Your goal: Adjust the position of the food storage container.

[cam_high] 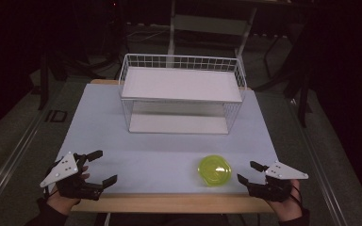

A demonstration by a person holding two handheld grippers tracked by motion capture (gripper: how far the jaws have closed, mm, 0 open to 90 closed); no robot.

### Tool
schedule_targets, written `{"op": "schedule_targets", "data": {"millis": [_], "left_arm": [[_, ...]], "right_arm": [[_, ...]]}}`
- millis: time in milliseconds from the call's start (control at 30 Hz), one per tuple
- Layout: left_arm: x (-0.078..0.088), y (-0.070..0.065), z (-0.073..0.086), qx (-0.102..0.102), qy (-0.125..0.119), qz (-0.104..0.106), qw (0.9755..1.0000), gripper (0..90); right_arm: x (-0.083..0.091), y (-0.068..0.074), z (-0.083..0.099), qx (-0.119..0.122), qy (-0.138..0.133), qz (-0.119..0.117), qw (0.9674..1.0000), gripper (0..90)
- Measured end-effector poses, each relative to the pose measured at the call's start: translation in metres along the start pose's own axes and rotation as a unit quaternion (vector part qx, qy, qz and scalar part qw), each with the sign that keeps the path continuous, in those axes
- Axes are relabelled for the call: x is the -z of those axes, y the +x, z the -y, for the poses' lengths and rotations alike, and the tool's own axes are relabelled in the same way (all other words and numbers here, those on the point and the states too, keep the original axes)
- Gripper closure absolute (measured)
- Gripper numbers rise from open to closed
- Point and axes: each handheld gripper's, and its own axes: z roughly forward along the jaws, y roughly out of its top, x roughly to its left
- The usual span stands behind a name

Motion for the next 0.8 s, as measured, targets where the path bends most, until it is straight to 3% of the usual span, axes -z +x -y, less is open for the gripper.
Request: {"op": "schedule_targets", "data": {"millis": [67, 100, 267, 467, 500, 800], "left_arm": [[0.000, 0.000, 0.000, -0.002, 0.000, -0.001, 1.0000, 4.3], [0.000, 0.000, 0.000, -0.002, 0.000, -0.001, 1.0000, 4.3], [0.000, 0.000, 0.000, -0.004, 0.000, -0.002, 1.0000, 4.2], [0.000, 0.000, 0.000, -0.006, 0.001, -0.003, 1.0000, 4.3], [0.000, -0.001, 0.000, -0.007, 0.002, -0.005, 1.0000, 4.3], [0.000, -0.001, 0.000, -0.010, 0.004, -0.004, 0.9999, 4.3]], "right_arm": [[-0.004, -0.004, 0.005, -0.004, 0.016, -0.014, 0.9998, 56.9], [-0.006, -0.006, 0.007, -0.005, 0.023, -0.016, 0.9996, 67.2], [-0.023, -0.010, 0.017, -0.008, 0.079, -0.036, 0.9962, 90.0], [-0.037, -0.006, 0.017, 0.004, 0.104, -0.065, 0.9924, 90.0], [-0.045, -0.004, 0.015, 0.007, 0.114, -0.078, 0.9904, 90.0], [-0.070, 0.007, 0.005, 0.021, 0.135, -0.103, 0.9853, 90.0]]}}
